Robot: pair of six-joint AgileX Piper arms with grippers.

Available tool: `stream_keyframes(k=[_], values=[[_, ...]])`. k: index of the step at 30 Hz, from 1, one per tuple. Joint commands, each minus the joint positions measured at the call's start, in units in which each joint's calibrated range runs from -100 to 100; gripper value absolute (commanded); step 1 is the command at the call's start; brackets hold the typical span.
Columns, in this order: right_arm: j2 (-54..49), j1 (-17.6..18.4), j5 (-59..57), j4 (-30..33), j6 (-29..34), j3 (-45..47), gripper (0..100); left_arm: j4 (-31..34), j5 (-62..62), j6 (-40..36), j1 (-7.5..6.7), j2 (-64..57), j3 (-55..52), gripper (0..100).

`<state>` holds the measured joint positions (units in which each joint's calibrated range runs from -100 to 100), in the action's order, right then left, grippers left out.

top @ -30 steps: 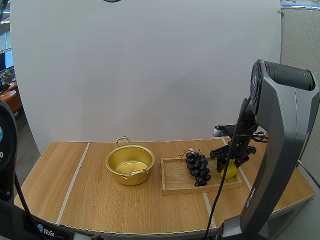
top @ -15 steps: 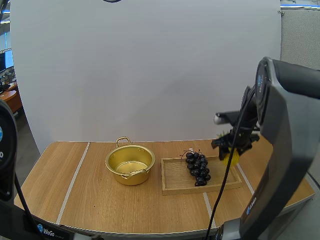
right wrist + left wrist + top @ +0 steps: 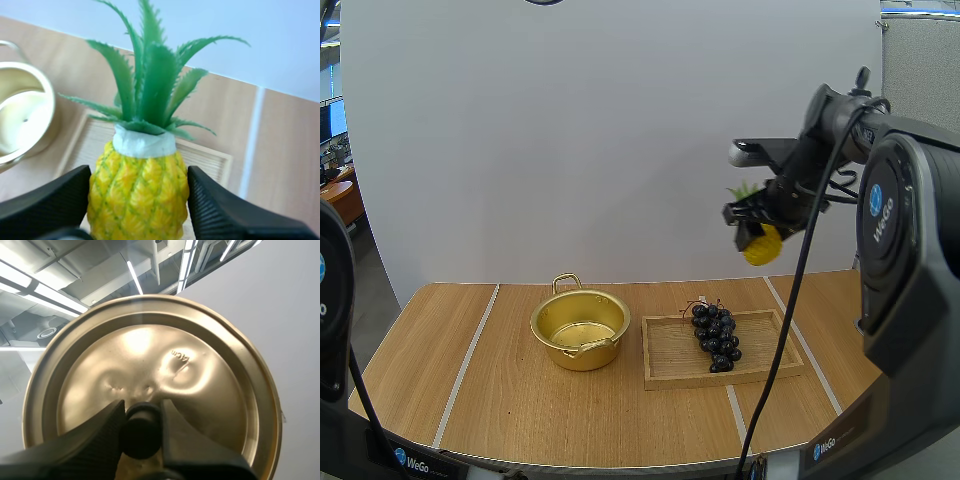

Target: Open the pot, put the pineapple inside, and close it

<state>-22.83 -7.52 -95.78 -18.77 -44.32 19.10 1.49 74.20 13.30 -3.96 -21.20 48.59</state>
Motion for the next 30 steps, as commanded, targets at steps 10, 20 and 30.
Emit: stream_keyframes(k=[10,20,30], values=[[0.2,12.7,4.9,1.8,6.2,-0.8,0,0.6,-2.2,-0.3,-0.06,-0.5,0.4,0],[7.6,21.3,11.6,4.1,9.8,-1.1,0,0.6,-2.2,-0.3,-0.06,-0.5,0.4,0],[15.5,26.5,13.3,5.0,11.9,-5.7,0,0.6,-2.2,-0.3,-0.06,-0.5,0.4,0]])
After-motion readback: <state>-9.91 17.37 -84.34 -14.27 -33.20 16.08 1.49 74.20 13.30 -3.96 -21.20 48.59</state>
